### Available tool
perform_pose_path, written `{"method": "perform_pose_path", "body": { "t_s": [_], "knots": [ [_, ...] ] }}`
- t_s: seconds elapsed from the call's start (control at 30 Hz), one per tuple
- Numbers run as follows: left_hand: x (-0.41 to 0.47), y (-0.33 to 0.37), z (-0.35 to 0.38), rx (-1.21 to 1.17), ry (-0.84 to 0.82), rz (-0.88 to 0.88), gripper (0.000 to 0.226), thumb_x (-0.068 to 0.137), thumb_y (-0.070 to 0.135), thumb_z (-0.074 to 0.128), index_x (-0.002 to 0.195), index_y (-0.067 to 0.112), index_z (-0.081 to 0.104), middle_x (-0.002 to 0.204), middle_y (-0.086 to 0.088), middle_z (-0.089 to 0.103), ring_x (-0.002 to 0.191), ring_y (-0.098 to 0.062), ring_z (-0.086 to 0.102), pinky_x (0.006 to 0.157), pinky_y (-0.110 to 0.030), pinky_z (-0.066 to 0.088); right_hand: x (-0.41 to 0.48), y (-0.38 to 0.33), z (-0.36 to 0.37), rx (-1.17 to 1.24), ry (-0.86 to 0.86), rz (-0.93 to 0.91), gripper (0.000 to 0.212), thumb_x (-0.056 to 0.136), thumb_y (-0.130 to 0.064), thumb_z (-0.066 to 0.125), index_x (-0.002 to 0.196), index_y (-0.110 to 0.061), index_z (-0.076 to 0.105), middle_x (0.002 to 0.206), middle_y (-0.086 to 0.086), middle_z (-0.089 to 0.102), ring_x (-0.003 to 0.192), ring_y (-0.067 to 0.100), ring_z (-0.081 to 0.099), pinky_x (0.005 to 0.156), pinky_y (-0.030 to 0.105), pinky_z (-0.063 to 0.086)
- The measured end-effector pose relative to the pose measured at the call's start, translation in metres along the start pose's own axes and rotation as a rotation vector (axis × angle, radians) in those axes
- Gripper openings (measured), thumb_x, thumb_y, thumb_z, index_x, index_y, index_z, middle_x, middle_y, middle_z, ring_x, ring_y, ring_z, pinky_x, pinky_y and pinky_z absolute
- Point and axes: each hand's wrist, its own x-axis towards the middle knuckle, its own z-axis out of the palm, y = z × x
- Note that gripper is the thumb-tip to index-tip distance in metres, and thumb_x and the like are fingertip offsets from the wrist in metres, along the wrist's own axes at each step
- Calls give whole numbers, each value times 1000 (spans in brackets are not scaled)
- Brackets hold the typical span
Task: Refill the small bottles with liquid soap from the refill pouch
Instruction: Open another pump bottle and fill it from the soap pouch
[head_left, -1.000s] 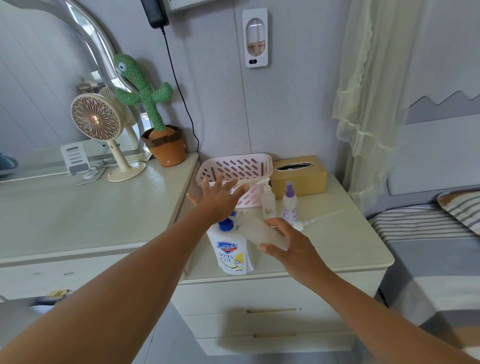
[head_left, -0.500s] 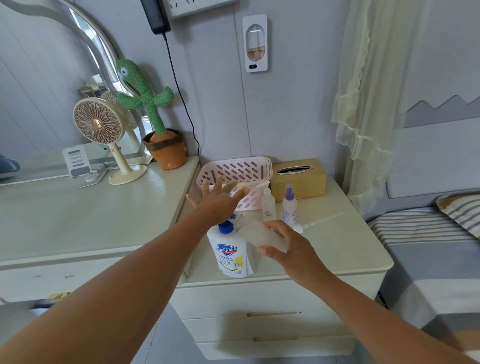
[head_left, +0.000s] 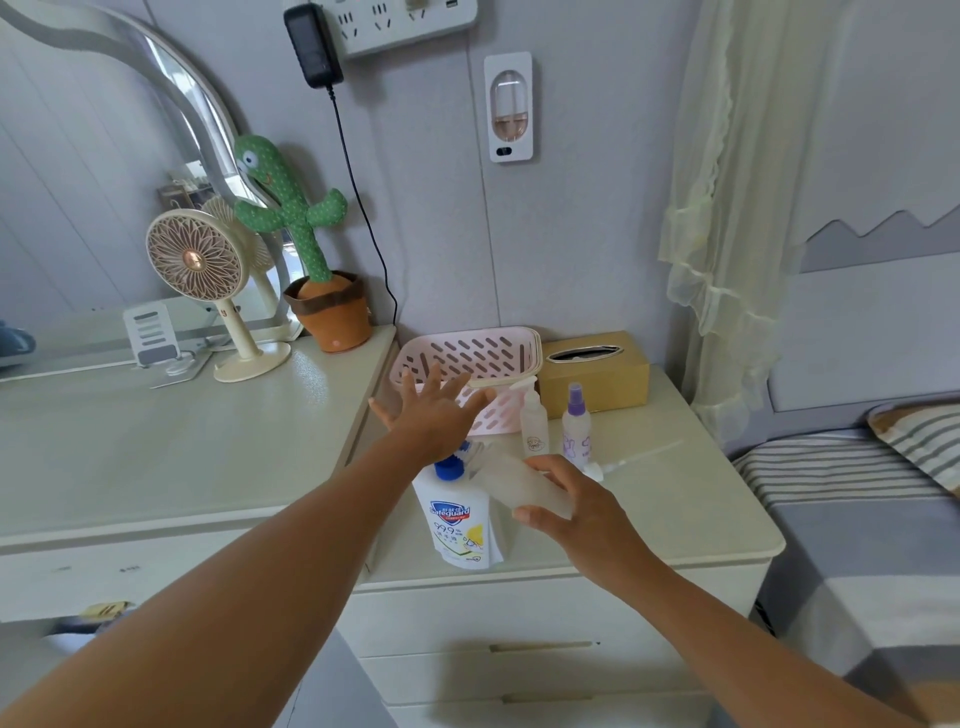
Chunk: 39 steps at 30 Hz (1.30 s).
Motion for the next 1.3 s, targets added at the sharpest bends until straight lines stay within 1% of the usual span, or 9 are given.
{"method": "perform_pose_path", "body": {
  "t_s": [0.1,0.3,0.4,0.5,0.67,0.87,1.03,1.2,1.3],
  "knots": [
    [0,0,-2,-8,2,4,67,89,72,11,150,43,13,161,5,-7,146,-30,-16,105,-70,-12,1,-1,-1,-6,3,-1,42,87,-32,65,125,-28,46,113,-12,50,99,1,46,67,-3,37],
    [-6,1,6,-3,-16,2,58,95,64,16,149,43,9,161,5,-7,145,-29,-19,105,-71,-11,1,5,3,-10,-7,4,37,87,-33,66,114,-38,42,113,-16,46,93,-10,46,66,0,40],
    [-5,1,8,6,-10,0,59,94,65,15,149,43,9,161,5,-6,145,-29,-18,105,-71,-11,1,5,4,-11,0,5,37,87,-32,65,114,-37,41,116,-14,45,96,-3,47,67,2,41],
    [-4,0,6,-14,0,-4,64,91,70,13,150,42,11,161,5,-6,145,-29,-19,105,-70,-14,0,4,4,-23,0,6,37,87,-34,65,116,-36,41,118,-14,44,105,2,45,68,3,42],
    [0,0,-1,24,-1,1,68,89,72,11,150,43,7,160,4,-10,145,-30,-19,105,-71,-13,1,0,2,-8,3,1,38,87,-34,65,117,-36,42,116,-14,46,101,1,45,67,-2,39],
    [-2,-2,10,-64,2,-10,64,92,69,15,150,43,10,161,6,-6,145,-27,-20,106,-70,-13,3,6,5,-23,-8,21,39,87,-34,65,118,-37,42,122,-13,44,109,6,45,68,4,44],
    [-2,-2,11,-62,-5,-10,65,91,70,15,149,43,13,161,6,-3,146,-27,-18,106,-70,-13,3,5,4,-28,-4,23,39,87,-33,65,119,-35,43,121,-13,46,106,4,46,68,2,42],
    [-2,0,0,3,2,11,67,90,71,12,150,43,7,160,5,-9,145,-29,-19,105,-71,-12,0,0,1,-23,-5,17,39,87,-36,64,120,-35,43,120,-13,45,106,4,46,65,1,41],
    [-3,-1,0,-10,-2,16,67,90,71,12,150,42,7,160,5,-10,145,-30,-19,105,-71,-12,0,0,-1,-20,-4,14,40,87,-35,65,120,-37,43,120,-13,47,106,3,47,66,1,40]
  ]
}}
